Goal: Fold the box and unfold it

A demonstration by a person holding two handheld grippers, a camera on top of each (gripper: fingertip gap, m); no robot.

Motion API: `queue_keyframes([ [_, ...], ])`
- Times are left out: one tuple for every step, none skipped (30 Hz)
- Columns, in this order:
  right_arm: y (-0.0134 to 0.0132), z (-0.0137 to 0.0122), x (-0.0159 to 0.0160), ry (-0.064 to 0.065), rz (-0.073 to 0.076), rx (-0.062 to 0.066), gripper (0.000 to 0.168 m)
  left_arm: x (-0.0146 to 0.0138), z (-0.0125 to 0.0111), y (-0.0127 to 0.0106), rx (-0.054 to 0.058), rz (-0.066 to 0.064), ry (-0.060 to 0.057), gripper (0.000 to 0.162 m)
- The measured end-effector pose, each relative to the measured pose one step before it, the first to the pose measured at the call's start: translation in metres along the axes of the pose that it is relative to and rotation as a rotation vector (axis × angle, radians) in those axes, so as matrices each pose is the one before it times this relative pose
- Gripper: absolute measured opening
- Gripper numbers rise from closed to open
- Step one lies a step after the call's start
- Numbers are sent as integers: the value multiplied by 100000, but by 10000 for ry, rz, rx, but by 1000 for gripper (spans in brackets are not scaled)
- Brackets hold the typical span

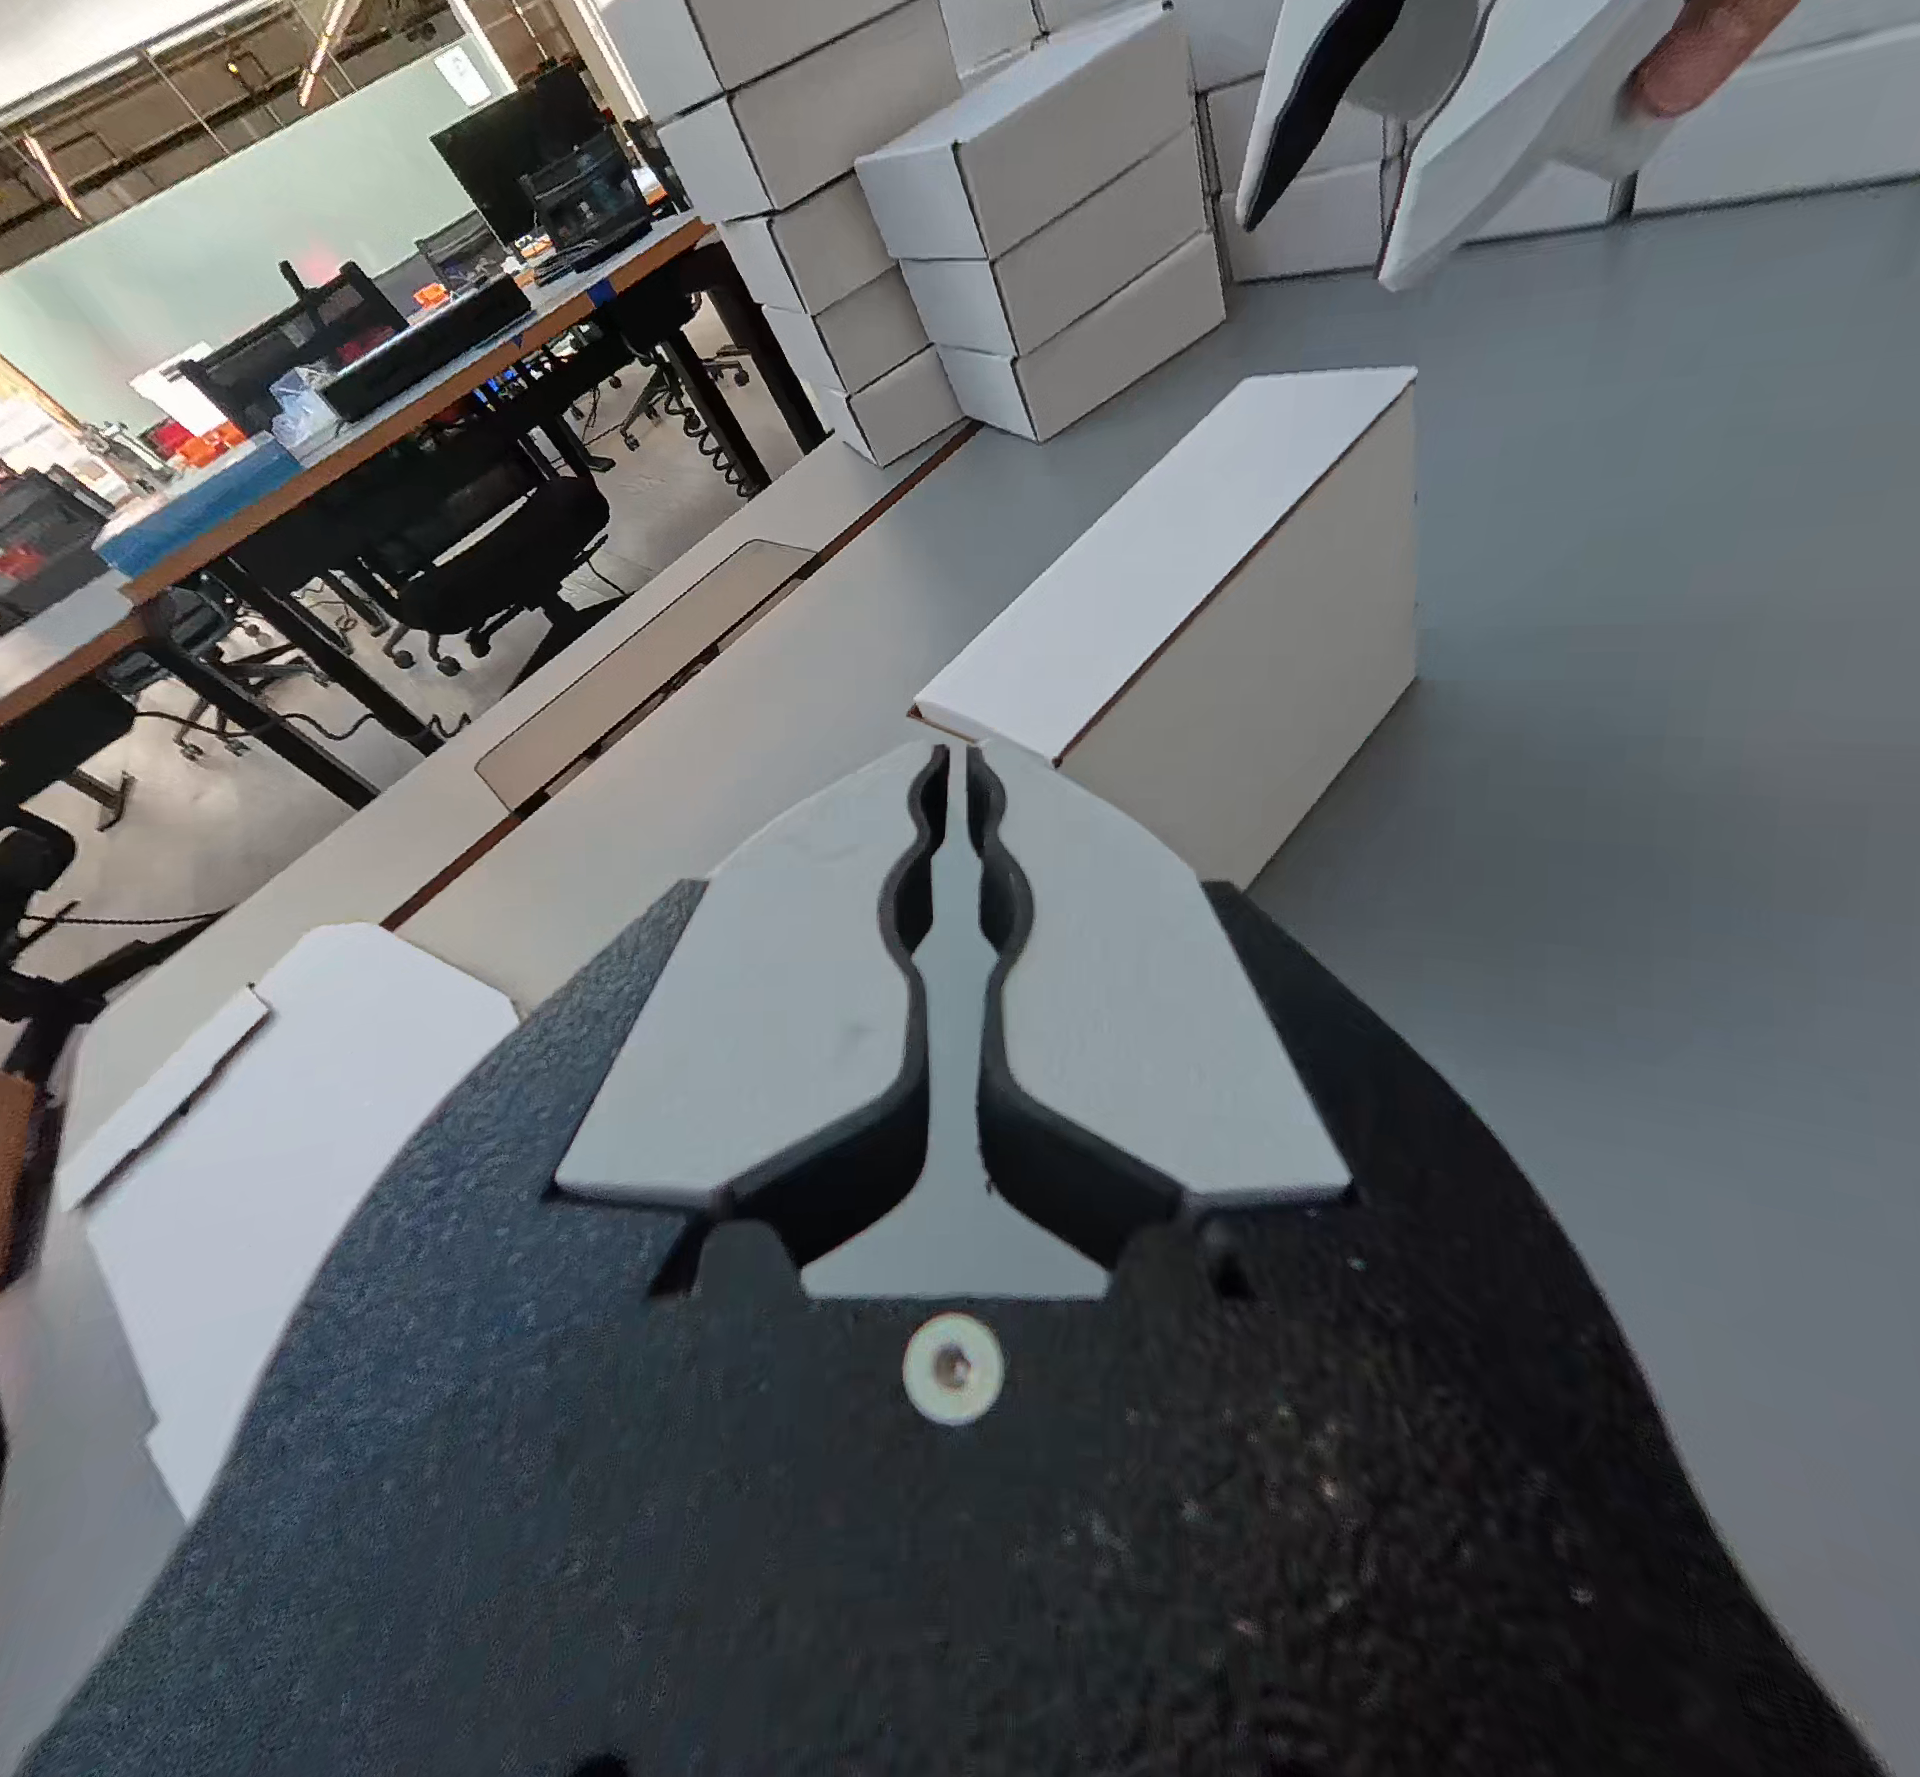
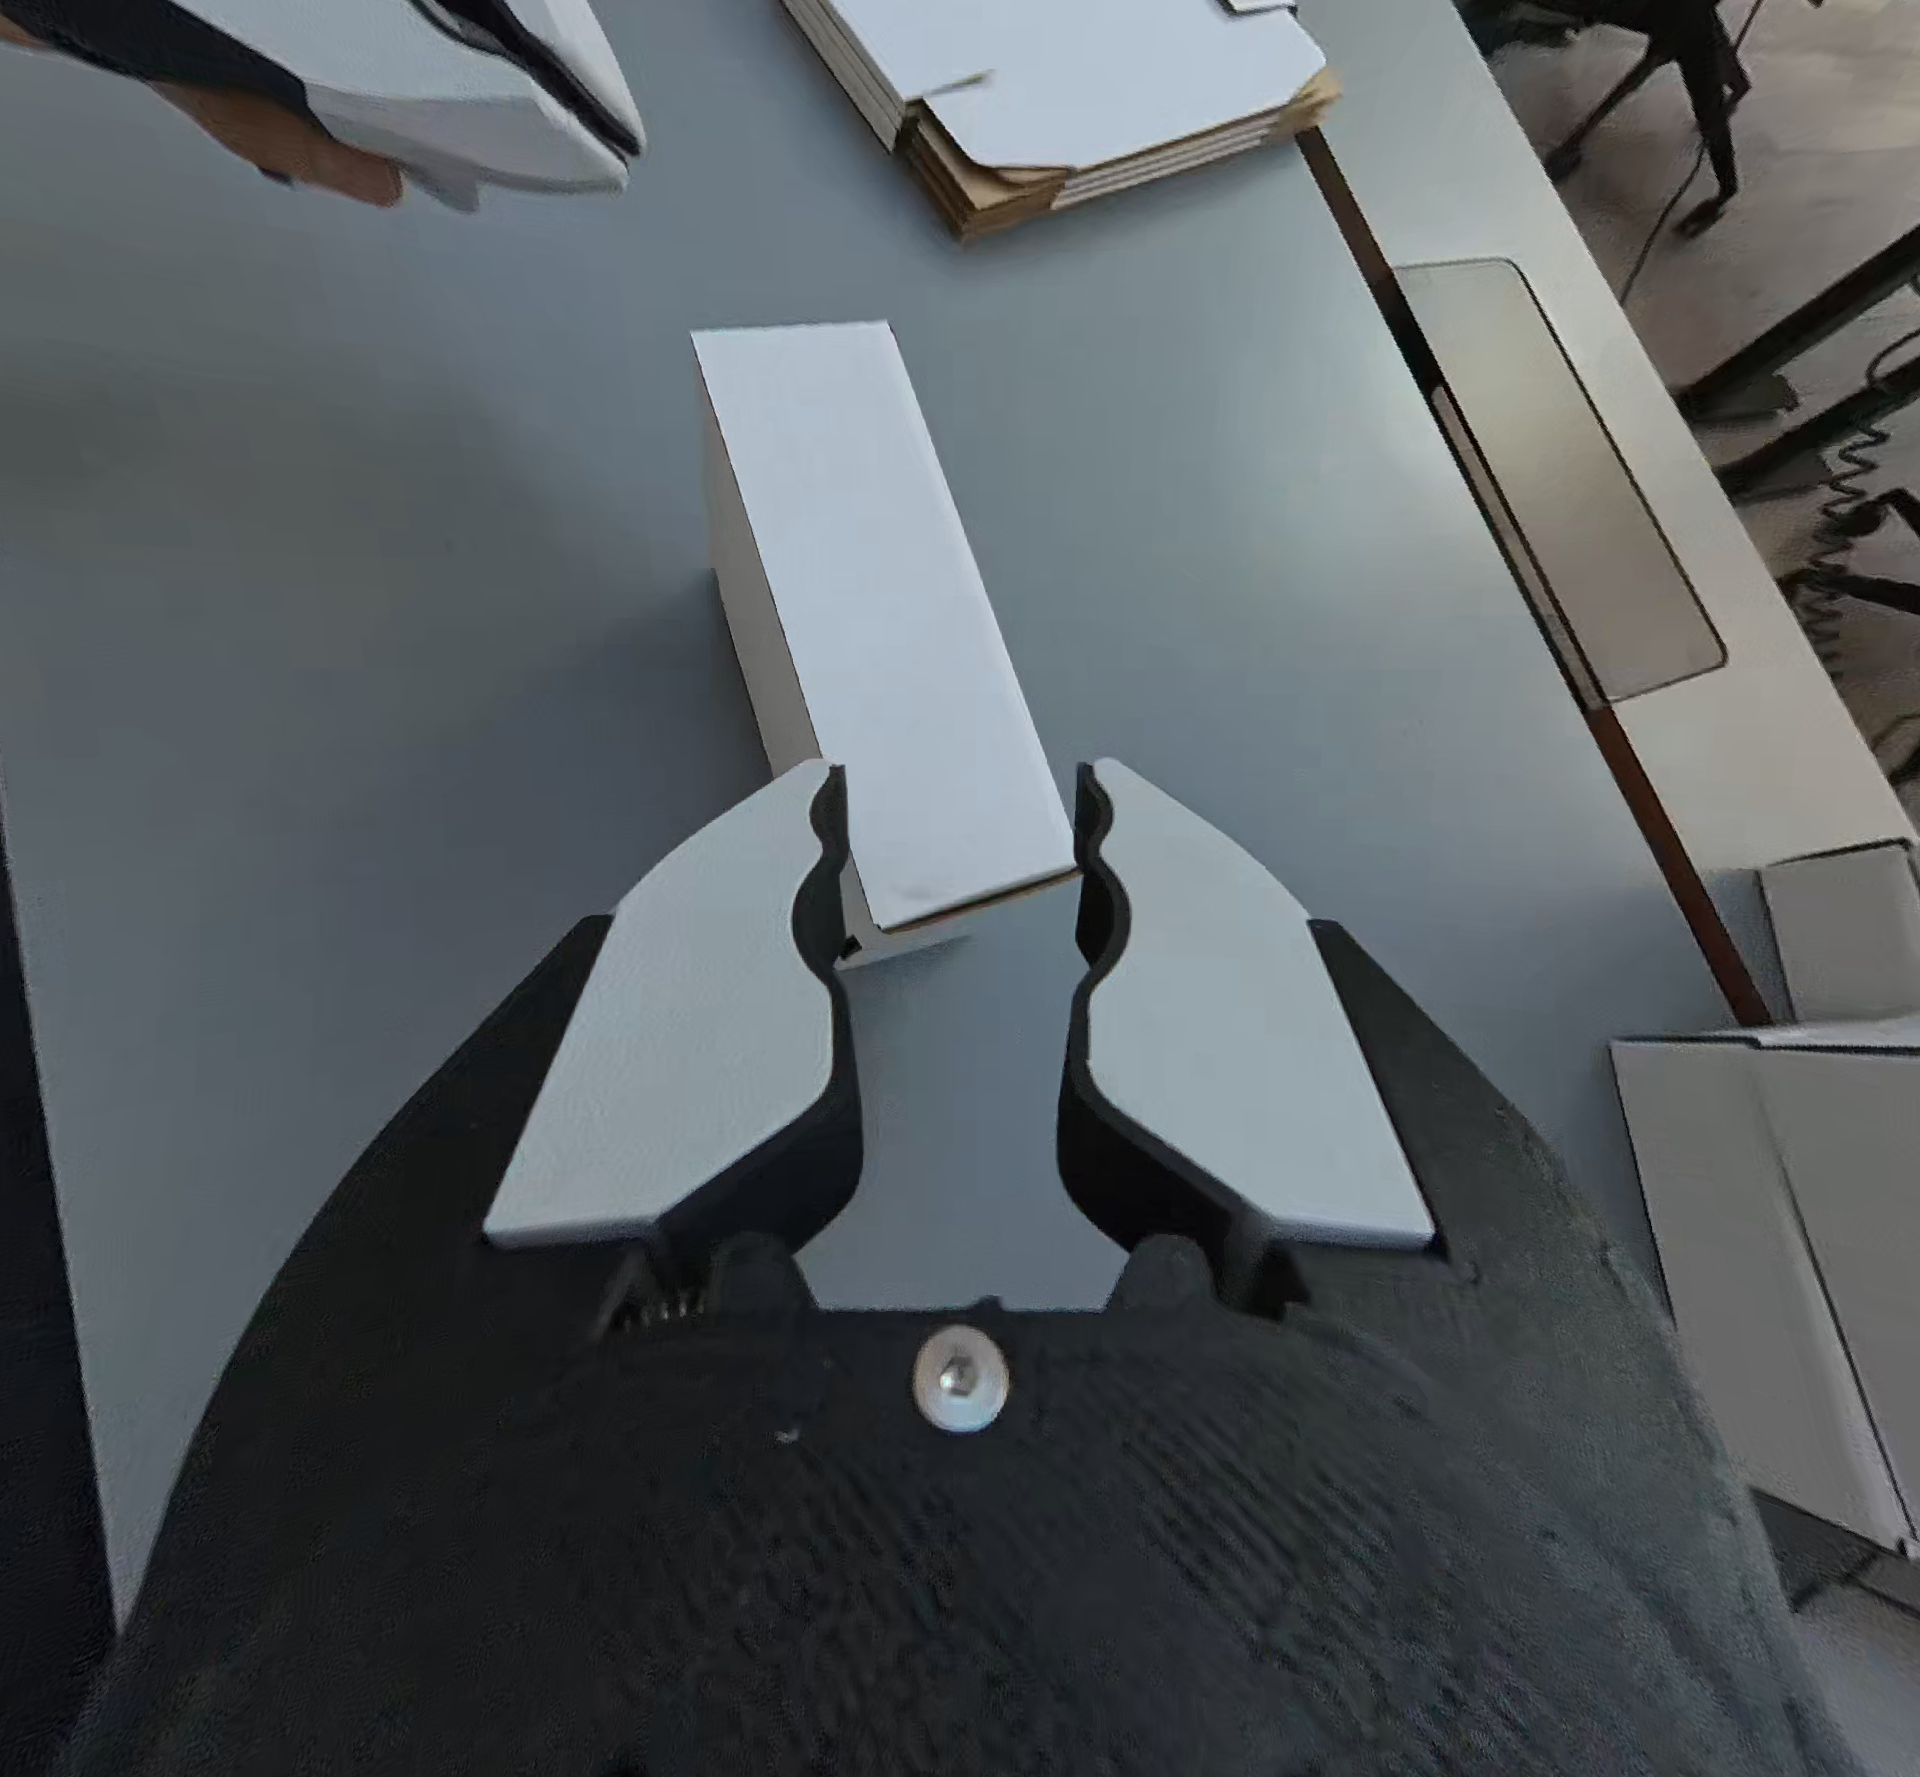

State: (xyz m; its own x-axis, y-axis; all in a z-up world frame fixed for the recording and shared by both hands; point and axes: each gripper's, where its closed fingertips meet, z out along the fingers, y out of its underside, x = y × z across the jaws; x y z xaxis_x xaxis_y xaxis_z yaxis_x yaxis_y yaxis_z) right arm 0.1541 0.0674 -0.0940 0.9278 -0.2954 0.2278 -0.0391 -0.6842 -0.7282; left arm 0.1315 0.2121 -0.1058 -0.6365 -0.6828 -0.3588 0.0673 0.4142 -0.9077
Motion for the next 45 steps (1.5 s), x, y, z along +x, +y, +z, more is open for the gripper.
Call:
queue_keyframes([
  [-1181,-166,-163,-730,178,284,54,-69,-350,-544,337,-820,-13,8],
  [-633,165,-256,-733,164,-171,65,-19,-227,-556,298,-764,54,11],
  [-151,450,-96,-581,23,-603,74,-26,-121,-482,226,-599,68,17],
  [-5,692,145,-352,-130,-709,82,-131,-39,-436,183,-418,-24,26],
  [28,907,354,-153,-205,-678,89,-150,0,-294,84,-269,-35,33],
  [127,1027,225,-181,-199,-735,95,-199,59,-164,-18,-235,-69,38],
  [82,968,16,-237,-174,-688,94,-256,81,-113,-84,-261,-136,46],
  [-97,825,113,-74,-156,-551,91,-154,43,-100,-100,-237,-97,56],
  [-307,664,-2,-35,-182,-359,89,-31,-18,-96,-85,-171,-35,63],
  [-426,527,-184,-107,-158,-202,89,-30,-53,-131,-11,-125,-68,66],
  [-439,483,-317,-192,-114,-137,89,-13,-53,-157,61,-138,-77,68],
  [-354,461,-343,-197,-105,-140,88,124,-32,-111,61,-137,28,70],
  [-197,377,-220,-115,-108,-177,87,174,18,-2,5,-135,97,71],
  [-39,294,-45,4,-101,-207,87,75,49,118,-102,-127,79,72],
  [-23,212,33,46,-135,-186,86,-16,17,240,-194,-61,49,74],
  [-81,175,97,74,-78,-108,85,-164,-13,292,-201,13,-40,75],
  [-103,162,92,41,-9,-72,83,-341,-44,248,-136,24,-161,75],
  [-63,170,-72,-81,-4,-70,81,-312,-71,205,-75,3,-157,75],
  [20,193,-37,-63,-23,-109,76,-125,-88,156,-44,-6,-42,75],
  [120,226,193,105,-12,-164,71,-36,-82,110,-14,-22,19,74],
  [204,252,176,112,-38,-216,67,-41,-77,57,-13,-38,3,74],
  [241,263,-82,-53,-99,-207,61,-59,-68,17,-35,-23,5,74],
  [-8,142,31,34,-90,-43,61,-82,-70,-73,-9,-32,-26,73],
  [-151,28,48,58,-38,70,61,-123,-56,-210,73,-62,-76,72],
  [-190,26,-17,32,-10,117,61,-1,-32,-225,111,-53,-28,71],
  [-263,26,-65,48,-16,211,61,155,-16,-104,71,11,71,69],
  [-78,-17,-87,66,-61,121,61,121,13,71,-21,58,54,69],
  [-22,-40,-118,67,-60,82,61,-40,37,207,-110,65,-46,68],
  [51,-80,-117,144,-81,59,61,-77,56,228,-133,66,-75,68],
  [216,-194,16,311,-129,-13,61,17,49,150,-91,73,-19,68],
  [262,-388,279,503,-153,23,61,83,51,61,-31,69,17,68],
  [199,-632,493,605,-108,132,61,120,53,33,-7,66,35,68],
  [241,-878,701,657,-31,183,61,101,56,56,-20,49,26,68],
  [313,-1108,1078,806,-18,206,61,66,66,64,-31,34,11,68],
  [555,-1241,1402,904,-102,144,61,79,89,93,-43,31,17,68],
  [958,-1280,1633,915,-117,-37,61,105,93,123,-53,44,39,68],
  [1274,-1227,1960,965,-41,-161,61,100,111,118,-53,57,23,68],
  [1546,-1105,2096,925,-37,-250,61,40,97,116,-59,65,-24,68],
  [1760,-912,2187,864,-93,-300,61,22,103,108,-73,59,-38,68],
  [1841,-671,2356,931,-176,-281,61,99,103,90,-66,51,5,68],
  [1967,-388,2282,887,-170,-252,61,159,97,51,-41,40,42,68],
  [2056,-15,1981,693,-101,-270,61,147,109,35,-21,29,34,68],
  [1954,314,1849,707,-87,-162,61,112,115,43,-20,29,18,68],
  [1834,574,1608,733,-60,-88,61,123,130,62,-33,38,34,67],
  [1655,773,1103,576,13,-28,61,127,136,92,-43,34,41,67],
])
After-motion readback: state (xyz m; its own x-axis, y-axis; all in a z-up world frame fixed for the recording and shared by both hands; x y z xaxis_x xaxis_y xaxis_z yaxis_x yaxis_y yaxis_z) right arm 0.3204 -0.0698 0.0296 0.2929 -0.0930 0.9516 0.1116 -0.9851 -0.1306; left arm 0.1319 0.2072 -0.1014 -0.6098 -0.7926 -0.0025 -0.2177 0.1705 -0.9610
